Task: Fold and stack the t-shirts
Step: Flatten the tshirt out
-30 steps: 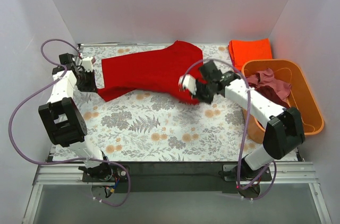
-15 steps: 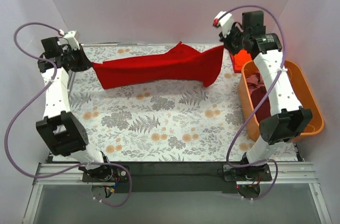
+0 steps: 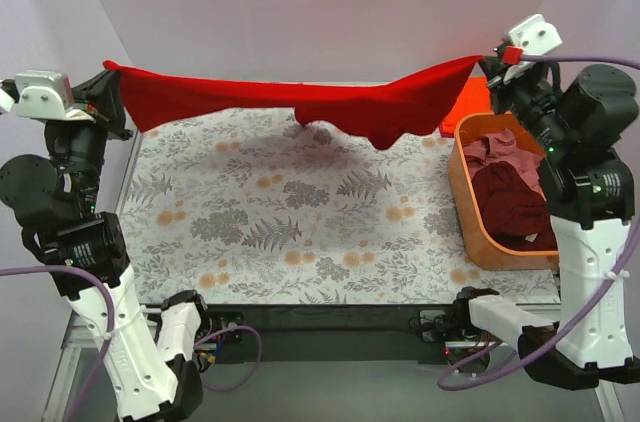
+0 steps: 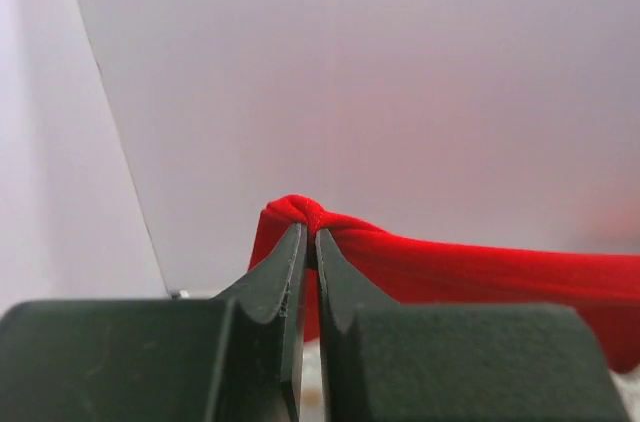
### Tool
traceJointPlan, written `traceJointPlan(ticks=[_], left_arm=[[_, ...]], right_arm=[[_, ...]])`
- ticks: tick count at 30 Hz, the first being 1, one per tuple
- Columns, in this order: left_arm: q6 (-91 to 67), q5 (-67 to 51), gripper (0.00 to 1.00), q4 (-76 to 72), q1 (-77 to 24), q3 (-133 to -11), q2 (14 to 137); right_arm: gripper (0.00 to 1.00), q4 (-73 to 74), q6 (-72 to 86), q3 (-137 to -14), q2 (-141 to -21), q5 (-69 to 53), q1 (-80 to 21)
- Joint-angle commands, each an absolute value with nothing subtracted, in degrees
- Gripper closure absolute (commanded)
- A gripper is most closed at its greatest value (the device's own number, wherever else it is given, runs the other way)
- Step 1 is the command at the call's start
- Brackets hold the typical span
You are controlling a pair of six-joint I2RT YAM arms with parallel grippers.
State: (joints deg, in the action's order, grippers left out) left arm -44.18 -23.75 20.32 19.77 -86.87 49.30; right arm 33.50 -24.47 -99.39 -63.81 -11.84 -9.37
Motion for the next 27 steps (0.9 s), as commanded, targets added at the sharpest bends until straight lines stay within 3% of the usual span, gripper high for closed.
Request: traceJointPlan(ticks=[1, 7, 12, 18, 20, 24, 27], left_arm=[[-43.9, -17.8, 1.0, 16.3, 20.2, -87.0, 53.0], [-45.1, -20.1, 1.0, 16.4, 20.2, -93.7, 68.4], [-50.2, -27.8, 1.0, 17.2, 19.5, -104.5, 85.6], [-57.1, -27.6, 1.0, 15.9, 18.8, -132.3, 107.2], [-58.9, -26.5, 1.0, 13.3, 18.7, -140.8, 110.2], [-58.0, -20.0, 1.0, 4.1, 18.8, -135.1, 104.0], [-54.0, -21.9, 1.0, -6.8, 18.9, -115.2, 92.9]], right_arm=[[0.99, 22.6, -22.1, -100.0, -64.2, -8.8, -9.1], [0.99, 19.2, -23.1, -104.3, -76.2, -9.4, -9.1], [0.99, 15.9, -23.1, -115.2, -91.3, -8.9, -9.1], [0.99, 11.4, -21.3, -140.5, -106.5, -2.5, -9.1], [0.99, 7.1, -20.8, -140.8, -105.0, -0.5, -9.1], [0.99, -6.5, -20.0, -130.2, -96.7, -0.4, -9.1], [0.99, -7.4, -20.7, -125.2, -91.8, -5.5, -9.1]])
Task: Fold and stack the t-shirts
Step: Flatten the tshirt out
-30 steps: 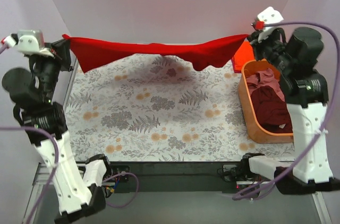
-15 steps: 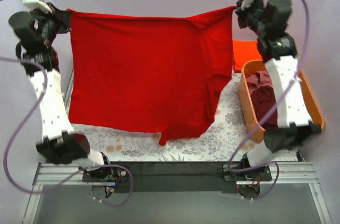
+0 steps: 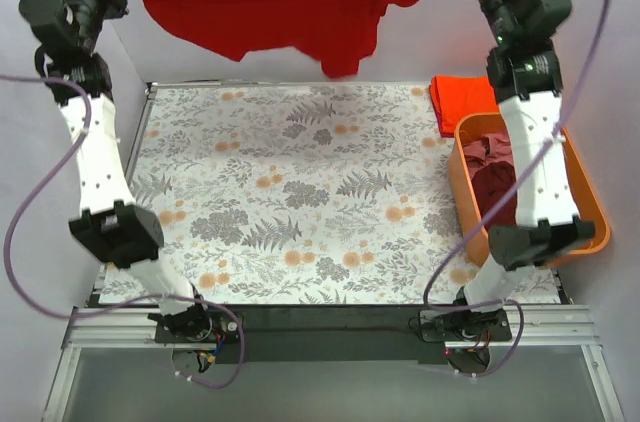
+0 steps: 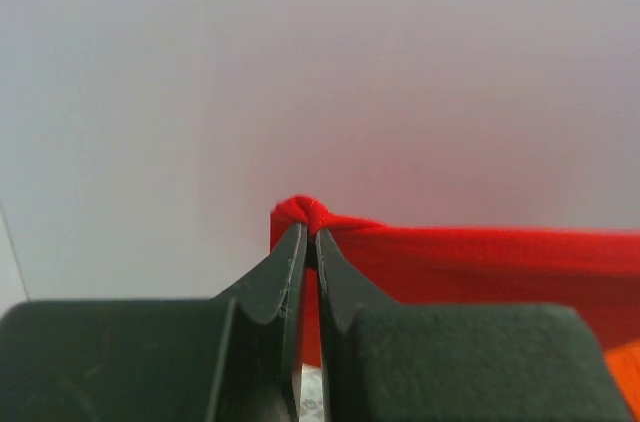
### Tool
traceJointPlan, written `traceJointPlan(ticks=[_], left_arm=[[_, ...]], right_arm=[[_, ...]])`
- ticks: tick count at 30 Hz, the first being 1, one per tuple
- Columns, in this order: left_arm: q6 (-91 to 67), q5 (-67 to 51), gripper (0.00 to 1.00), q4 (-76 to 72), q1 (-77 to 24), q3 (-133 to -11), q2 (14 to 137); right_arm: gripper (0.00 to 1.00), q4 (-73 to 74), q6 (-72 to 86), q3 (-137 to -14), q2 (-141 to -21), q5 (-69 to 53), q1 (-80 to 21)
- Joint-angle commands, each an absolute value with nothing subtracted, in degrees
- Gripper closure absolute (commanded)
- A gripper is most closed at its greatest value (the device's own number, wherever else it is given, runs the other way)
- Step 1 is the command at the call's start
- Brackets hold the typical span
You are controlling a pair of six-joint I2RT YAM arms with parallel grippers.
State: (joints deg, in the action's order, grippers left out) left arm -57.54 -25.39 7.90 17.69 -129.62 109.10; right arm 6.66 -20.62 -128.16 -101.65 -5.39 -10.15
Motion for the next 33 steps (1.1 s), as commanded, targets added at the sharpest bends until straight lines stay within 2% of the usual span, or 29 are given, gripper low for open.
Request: traceJointPlan(ticks=[1, 4, 5, 8, 10, 12, 16, 19, 22, 30, 32, 33], left_arm=[[-52.4, -25.2, 1.0, -7.6, 18.9, -111.7, 91.3], [-42.5, -33.6, 1.0, -4.4, 18.9, -90.8, 83.4], [-40.5, -33.1, 1.0, -2.7, 18.8, -81.1, 79.8], [-20.0, -32.6, 1.0, 9.7, 18.9, -58.1, 72.5], [-6.6, -34.3, 1.0, 22.6, 19.0, -52.0, 70.7], [-1.5, -36.6, 1.0, 29.2, 19.0, -47.5, 68.7], [3.8, -34.2, 1.0, 40.7, 19.0, -51.0, 75.0], [6.6, -33.0, 1.0, 47.8, 19.0, -53.1, 79.5], [11.2, -30.3, 1.0, 51.1, 19.1, -51.2, 78.3], [22.6, -25.5, 0.99, 62.2, 19.2, -46.1, 73.4], [24.5, -25.1, 0.94, 65.0, 19.1, -46.5, 71.5], [24.6, -24.8, 0.91, 66.2, 19.3, -46.9, 70.9]], right_arm=[[0.99, -7.2, -22.0, -120.2, -89.8, -7.0, -9.1], [0.99, -6.3, -27.8, -99.9, -84.1, -14.6, -9.3], [0.99, -5.5, -28.7, -91.1, -82.0, -15.4, -9.7], [0.99, 1.6, -39.4, -71.7, -76.0, -21.4, -12.6], [0.99, 7.5, -45.8, -58.2, -72.6, -20.9, -15.7], [0.99, 13.2, -48.9, -48.9, -68.6, -19.1, -18.0], [0.99, 17.7, -53.0, -42.6, -67.2, -12.9, -20.5], [0.99, 23.7, -53.8, -43.3, -68.7, -12.6, -20.5], [0.99, 34.4, -54.7, -45.7, -68.2, -15.7, -21.2], [0.99, 49.4, -54.1, -46.3, -63.6, -19.6, -28.3], [0.94, 51.8, -54.0, -47.1, -62.7, -20.3, -29.8], [0.86, 53.1, -53.6, -48.8, -62.6, -21.1, -30.1]])
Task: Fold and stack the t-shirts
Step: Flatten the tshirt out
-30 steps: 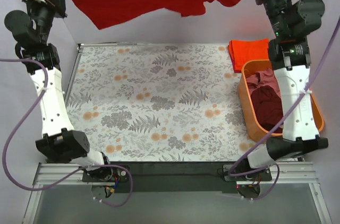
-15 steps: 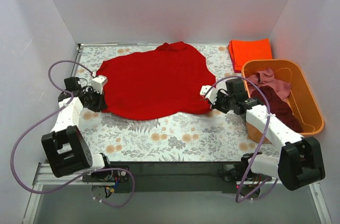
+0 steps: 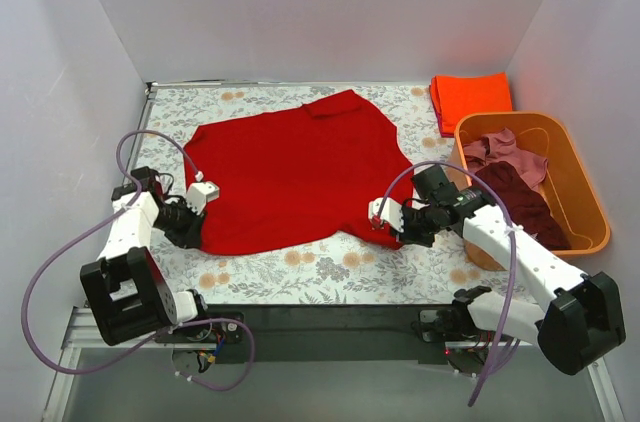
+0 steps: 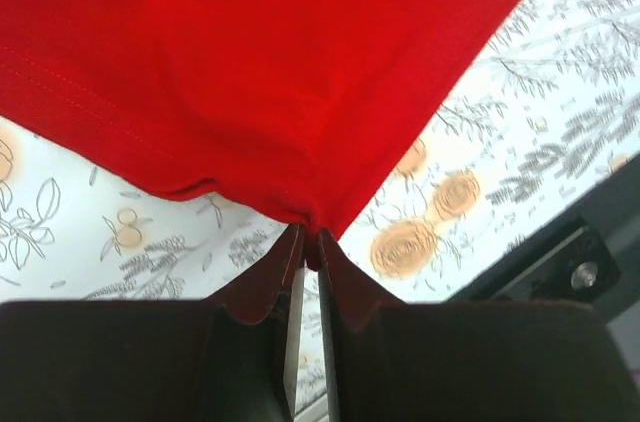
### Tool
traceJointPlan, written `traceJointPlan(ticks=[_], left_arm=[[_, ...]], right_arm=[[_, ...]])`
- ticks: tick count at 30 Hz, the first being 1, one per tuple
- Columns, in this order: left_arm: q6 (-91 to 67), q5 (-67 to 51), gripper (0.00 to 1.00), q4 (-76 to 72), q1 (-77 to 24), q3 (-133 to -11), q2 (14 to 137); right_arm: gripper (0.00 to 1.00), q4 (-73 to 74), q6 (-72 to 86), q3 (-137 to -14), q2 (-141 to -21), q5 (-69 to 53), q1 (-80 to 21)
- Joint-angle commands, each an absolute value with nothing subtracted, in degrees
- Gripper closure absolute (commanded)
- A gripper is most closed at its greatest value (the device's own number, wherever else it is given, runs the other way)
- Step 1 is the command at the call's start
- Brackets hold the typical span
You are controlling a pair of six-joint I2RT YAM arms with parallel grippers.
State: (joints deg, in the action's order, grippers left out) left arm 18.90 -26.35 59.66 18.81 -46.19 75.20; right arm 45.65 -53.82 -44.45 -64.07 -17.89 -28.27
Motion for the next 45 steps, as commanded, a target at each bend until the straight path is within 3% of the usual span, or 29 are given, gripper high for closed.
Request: traceJointPlan(ticks=[1, 3, 4, 6, 9, 12, 14, 17, 22, 30, 38, 41, 45], left_arm=[[24.4, -24.8, 0.69, 66.5, 19.9, -48.2, 70.1], [23.6, -27.0, 0.44, 67.5, 20.6, -50.8, 69.8], [22.9, -28.3, 0.37, 67.8, 20.8, -52.3, 69.8], [20.1, -34.0, 0.31, 68.4, 20.9, -57.7, 70.3], [19.0, -42.1, 0.31, 69.6, 20.5, -62.7, 71.4], [13.4, -49.0, 0.34, 64.8, 14.2, -64.4, 71.3], [9.2, -50.3, 0.37, 59.2, 4.8, -62.6, 69.5], [-2.1, -48.1, 0.5, 38.1, -8.9, -56.8, 65.9], [-9.0, -38.0, 0.53, 26.9, -29.1, -53.0, 68.5], [-28.5, -41.7, 0.54, 17.1, -22.5, -49.6, 71.1], [-30.7, -35.0, 0.5, 19.6, -19.6, -46.1, 67.3], [-30.5, -34.7, 0.49, 21.3, -18.9, -45.6, 65.9], [-30.9, -34.4, 0.49, 22.1, -18.7, -45.0, 64.7]], right_arm=[[0.79, 53.5, -52.1, -49.7, -62.8, -21.2, -30.1], [0.52, 54.0, -51.0, -53.7, -63.2, -21.4, -29.5], [0.45, 53.9, -50.4, -55.1, -63.5, -22.1, -28.9], [0.43, 53.5, -48.7, -59.5, -66.0, -23.3, -27.8], [0.45, 53.6, -46.6, -62.8, -71.4, -24.6, -26.5], [0.62, 52.5, -43.6, -62.9, -75.7, -25.0, -26.2], [0.68, 50.9, -40.8, -62.3, -80.1, -24.8, -26.2], [0.79, 50.2, -37.6, -61.6, -85.4, -25.7, -26.1], [0.75, 51.3, -40.4, -58.5, -82.1, -25.6, -26.9], [0.66, 45.5, -36.6, -50.3, -75.5, -17.1, -37.9], [0.57, 33.8, -33.0, -43.9, -79.5, -6.2, -45.5], [0.57, 32.6, -32.4, -43.7, -81.5, -4.5, -46.3], [0.64, 29.3, -31.8, -42.5, -82.8, -1.3, -46.6]])
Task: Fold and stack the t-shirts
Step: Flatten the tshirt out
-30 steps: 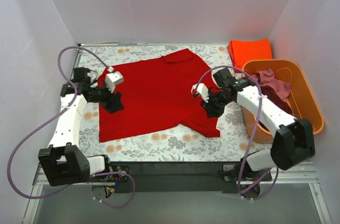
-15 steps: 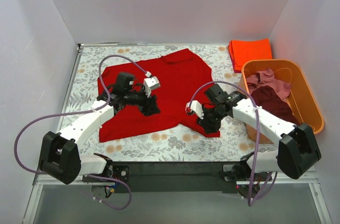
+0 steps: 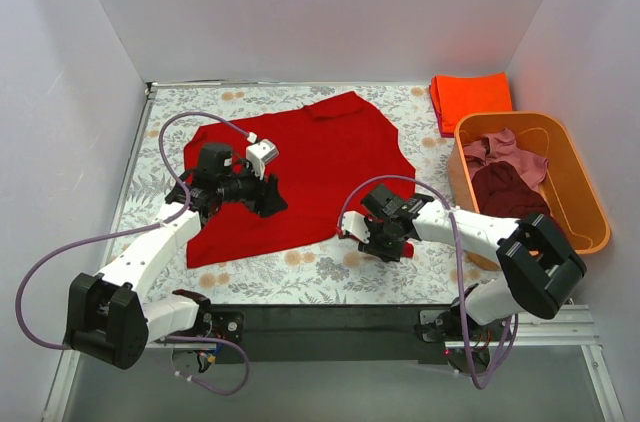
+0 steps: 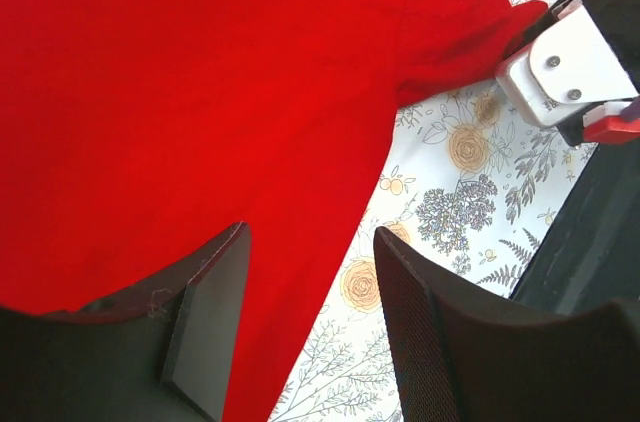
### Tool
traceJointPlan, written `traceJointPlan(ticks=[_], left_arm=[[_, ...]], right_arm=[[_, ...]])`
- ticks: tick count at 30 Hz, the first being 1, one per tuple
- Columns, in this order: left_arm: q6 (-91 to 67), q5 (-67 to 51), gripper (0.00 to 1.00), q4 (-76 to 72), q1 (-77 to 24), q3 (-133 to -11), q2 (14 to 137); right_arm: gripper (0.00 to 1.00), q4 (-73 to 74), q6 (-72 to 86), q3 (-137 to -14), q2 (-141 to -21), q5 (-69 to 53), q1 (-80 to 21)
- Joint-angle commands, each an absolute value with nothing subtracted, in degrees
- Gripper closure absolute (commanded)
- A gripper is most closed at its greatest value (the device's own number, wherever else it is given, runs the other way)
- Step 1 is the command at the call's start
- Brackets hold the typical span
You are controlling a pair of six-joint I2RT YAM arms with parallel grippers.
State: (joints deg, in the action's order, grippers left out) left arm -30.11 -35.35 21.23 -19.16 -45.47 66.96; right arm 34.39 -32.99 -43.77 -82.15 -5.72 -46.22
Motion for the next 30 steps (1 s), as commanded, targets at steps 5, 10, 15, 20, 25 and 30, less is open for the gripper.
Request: traceJointPlan(ticks=[5, 10, 15, 20, 25, 30], left_arm=[[-30.7, -33.9, 0.48, 22.5, -18.7, -45.0, 64.6], [-30.1, -33.8, 0.49, 22.8, -18.7, -44.8, 64.6], [-29.8, -34.2, 0.49, 23.3, -18.7, -45.1, 64.9], [-29.2, -33.9, 0.49, 23.7, -18.6, -45.9, 65.3], [-29.3, -33.6, 0.49, 24.0, -18.0, -47.4, 67.3], [-29.4, -33.8, 0.49, 24.3, -17.4, -47.5, 68.0]], right_arm=[[0.87, 28.7, -31.5, -42.5, -83.5, 2.7, -46.5], [0.99, 31.5, -31.6, -44.8, -80.0, 2.4, -46.5], [0.99, 33.8, -32.5, -49.1, -76.0, 0.4, -46.1], [0.99, 33.8, -35.0, -54.8, -77.7, -2.7, -41.9], [0.99, 28.7, -38.7, -61.1, -88.4, -4.6, -34.2], [0.99, 27.2, -39.5, -71.2, -99.8, -4.1, -28.6]])
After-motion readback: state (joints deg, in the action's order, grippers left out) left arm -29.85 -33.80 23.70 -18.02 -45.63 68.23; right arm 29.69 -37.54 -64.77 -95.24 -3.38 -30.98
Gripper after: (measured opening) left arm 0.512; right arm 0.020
